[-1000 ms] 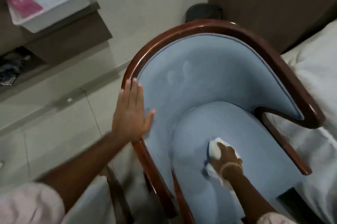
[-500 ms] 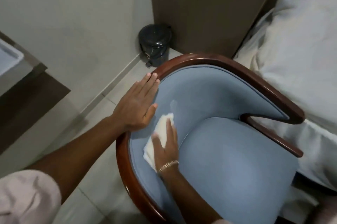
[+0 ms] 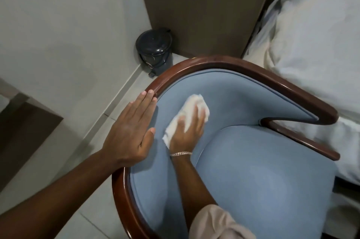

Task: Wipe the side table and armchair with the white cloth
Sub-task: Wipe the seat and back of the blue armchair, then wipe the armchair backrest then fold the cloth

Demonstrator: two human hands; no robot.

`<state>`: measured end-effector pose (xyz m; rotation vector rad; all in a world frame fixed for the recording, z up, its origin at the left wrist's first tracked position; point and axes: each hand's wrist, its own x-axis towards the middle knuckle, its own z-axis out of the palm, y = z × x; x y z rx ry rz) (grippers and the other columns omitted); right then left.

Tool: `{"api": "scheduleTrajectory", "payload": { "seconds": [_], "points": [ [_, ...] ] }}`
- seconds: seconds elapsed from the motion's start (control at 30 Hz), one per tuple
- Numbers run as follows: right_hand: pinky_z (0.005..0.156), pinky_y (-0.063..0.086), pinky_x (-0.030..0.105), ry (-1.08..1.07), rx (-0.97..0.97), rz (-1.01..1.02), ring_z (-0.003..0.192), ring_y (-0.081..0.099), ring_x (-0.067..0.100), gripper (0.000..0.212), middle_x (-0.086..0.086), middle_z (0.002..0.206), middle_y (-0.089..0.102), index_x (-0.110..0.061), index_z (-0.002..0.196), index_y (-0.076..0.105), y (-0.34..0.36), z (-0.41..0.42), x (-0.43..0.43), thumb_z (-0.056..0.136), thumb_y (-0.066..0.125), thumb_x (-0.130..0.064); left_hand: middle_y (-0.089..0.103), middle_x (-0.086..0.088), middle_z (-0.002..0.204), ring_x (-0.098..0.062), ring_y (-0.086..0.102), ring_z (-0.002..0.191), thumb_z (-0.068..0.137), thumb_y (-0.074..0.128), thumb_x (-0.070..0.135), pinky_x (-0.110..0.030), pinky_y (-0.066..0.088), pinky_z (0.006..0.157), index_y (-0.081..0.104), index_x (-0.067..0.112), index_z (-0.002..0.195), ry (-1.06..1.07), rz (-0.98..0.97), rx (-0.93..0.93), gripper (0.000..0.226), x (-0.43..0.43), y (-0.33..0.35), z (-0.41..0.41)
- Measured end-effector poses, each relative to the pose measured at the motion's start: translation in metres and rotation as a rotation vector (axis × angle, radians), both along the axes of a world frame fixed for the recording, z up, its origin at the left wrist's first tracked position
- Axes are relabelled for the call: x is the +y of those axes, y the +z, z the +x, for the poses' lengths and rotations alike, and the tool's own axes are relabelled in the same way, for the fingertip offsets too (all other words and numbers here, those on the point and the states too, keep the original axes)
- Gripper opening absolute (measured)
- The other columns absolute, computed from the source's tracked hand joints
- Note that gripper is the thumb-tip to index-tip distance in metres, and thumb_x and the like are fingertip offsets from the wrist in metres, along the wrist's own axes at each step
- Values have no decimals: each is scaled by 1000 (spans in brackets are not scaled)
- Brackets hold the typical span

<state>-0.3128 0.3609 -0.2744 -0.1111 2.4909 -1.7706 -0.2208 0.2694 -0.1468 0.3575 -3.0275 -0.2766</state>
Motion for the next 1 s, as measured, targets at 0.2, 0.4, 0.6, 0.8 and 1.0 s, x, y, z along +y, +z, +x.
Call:
{"api": "scheduleTrajectory", "payload": {
  "seconds": [0.2,0.4,0.6,0.8,1.0],
  "points": [
    [123,24,40,231,-224,52,150,29,16,57,-7,164,27,-47,147,21,-11,85,71,97,48,-49,30,-25,162,-40,25,153,92,38,32,-63,35,117,35,-6,150,12,-10,-15,70,7,7,-3],
    [123,20,40,-44,-59,40,150,27,26,58,3,164,29,-27,152,34,11,8,0,97,47,-42,32,-18,163,-34,26,154,97,35,44,-56,26,124,35,-1,152,-7,32,54,71,1,2,-1],
    [119,26,30,418,-689,165,146,33,15,67,-3,163,29,-36,153,20,1,77,96,96,55,-42,38,-1,162,-15,29,154,93,45,47,-23,20,125,42,10,152,55,361,166,70,-5,1,3],
    [109,21,2,683,-342,71,137,31,-17,53,-25,155,35,-60,130,36,160,101,48,90,64,-37,59,-21,143,-35,56,134,102,48,36,-42,44,113,58,8,136,728,1572,416,45,-15,56,41],
    [121,19,30,976,213,152,148,21,0,65,-21,157,29,-36,147,40,274,123,-99,87,55,-56,63,-24,140,-41,60,129,90,57,60,-55,49,107,60,7,138,675,2237,517,72,-118,127,152]
  ]
}}
